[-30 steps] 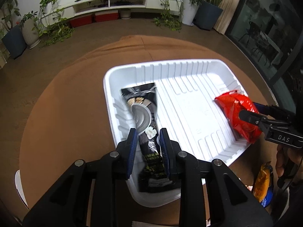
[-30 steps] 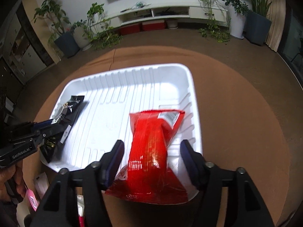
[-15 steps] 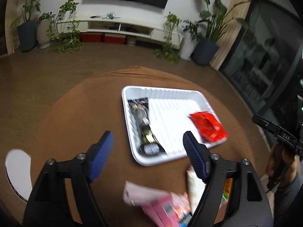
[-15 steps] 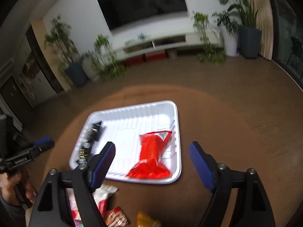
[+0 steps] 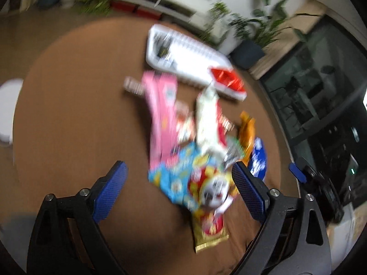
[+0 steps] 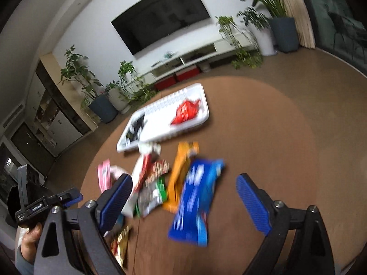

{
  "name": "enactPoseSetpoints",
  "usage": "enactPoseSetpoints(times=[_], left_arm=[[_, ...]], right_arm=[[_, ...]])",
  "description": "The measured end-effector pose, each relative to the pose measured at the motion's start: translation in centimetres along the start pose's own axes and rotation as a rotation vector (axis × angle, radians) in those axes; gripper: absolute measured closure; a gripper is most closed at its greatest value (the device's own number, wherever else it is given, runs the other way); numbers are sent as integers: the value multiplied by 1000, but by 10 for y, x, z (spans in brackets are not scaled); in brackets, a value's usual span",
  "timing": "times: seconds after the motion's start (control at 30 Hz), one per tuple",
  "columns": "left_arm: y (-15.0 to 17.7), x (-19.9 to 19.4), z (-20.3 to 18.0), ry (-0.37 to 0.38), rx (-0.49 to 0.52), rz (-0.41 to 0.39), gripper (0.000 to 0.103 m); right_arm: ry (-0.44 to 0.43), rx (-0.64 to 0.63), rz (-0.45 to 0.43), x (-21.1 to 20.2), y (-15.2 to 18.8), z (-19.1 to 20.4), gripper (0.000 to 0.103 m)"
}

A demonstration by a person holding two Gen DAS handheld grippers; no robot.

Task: Organize snacks
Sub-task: 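Open both grippers and withdraw them from the tray, then grasp the blue-and-yellow panda bag with the left gripper while the right grasps the gold packet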

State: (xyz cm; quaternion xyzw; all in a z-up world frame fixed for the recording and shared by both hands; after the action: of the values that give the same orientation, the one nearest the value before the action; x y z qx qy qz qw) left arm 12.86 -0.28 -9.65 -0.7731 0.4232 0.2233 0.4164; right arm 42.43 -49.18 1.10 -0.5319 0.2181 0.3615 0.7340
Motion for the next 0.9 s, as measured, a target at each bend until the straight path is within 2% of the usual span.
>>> enactPoseSetpoints(times=[0.07, 0.17, 0.53, 0.73, 0.8, 0.9], left_arm=[[15, 8, -4, -24, -7, 37, 10], [23, 10, -18, -50, 34, 41, 10], [2, 36, -39, -188, 107, 72, 10], [-3, 48, -39, -183, 140, 82, 12], [-3, 49, -37, -180, 157, 84, 15], [0, 50, -31, -169, 155, 106, 31]], right_arm=[[5, -7, 8, -4, 15, 3, 9], [8, -16, 19, -7, 31, 6, 9], [12, -54, 23, -8, 38, 13, 9], [7, -88, 20, -10, 43, 21, 9], [2, -103, 19, -11, 45, 26, 9], [-5, -122, 24, -11, 50, 32, 9]])
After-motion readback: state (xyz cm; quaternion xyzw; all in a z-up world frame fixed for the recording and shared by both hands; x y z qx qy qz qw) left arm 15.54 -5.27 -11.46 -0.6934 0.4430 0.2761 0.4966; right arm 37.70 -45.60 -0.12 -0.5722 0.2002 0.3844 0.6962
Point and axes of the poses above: each gripper's, at about its wrist camera, not at the fingertips, and x roughly the way its jaws point, z to its left, y to its underside, the point moved 7 cm from there along x, roughly the way its jaws point, and after that the axes turned 7 degrees about y, right-handed, at the moved point
